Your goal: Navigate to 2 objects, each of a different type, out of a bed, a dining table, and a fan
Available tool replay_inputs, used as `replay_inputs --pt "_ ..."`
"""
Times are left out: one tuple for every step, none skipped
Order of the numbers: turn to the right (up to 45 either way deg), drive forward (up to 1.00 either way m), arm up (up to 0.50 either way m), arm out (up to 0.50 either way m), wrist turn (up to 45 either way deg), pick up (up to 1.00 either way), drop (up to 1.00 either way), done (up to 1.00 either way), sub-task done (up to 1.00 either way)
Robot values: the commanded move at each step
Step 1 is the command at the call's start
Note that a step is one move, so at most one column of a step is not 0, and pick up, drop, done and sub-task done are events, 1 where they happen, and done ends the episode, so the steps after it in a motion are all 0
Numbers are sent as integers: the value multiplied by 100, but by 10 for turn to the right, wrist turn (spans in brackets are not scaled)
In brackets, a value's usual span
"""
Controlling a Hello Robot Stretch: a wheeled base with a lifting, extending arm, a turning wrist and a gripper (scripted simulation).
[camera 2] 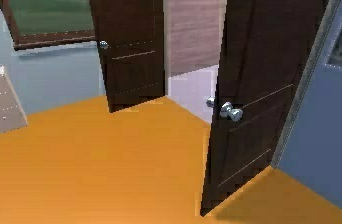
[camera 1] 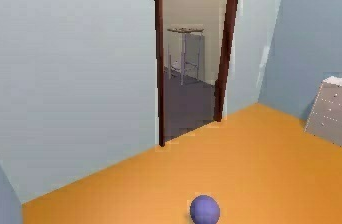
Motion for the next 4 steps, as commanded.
replay_inputs --pt "-90 0 0 0 0 0 0 0 0" --pt "0 80 0 0 0 0 0 0 0" --pt "-300 0 0 0 0 0 0 0 0" --pt "0 30 0 0 0 0 0 0 0"
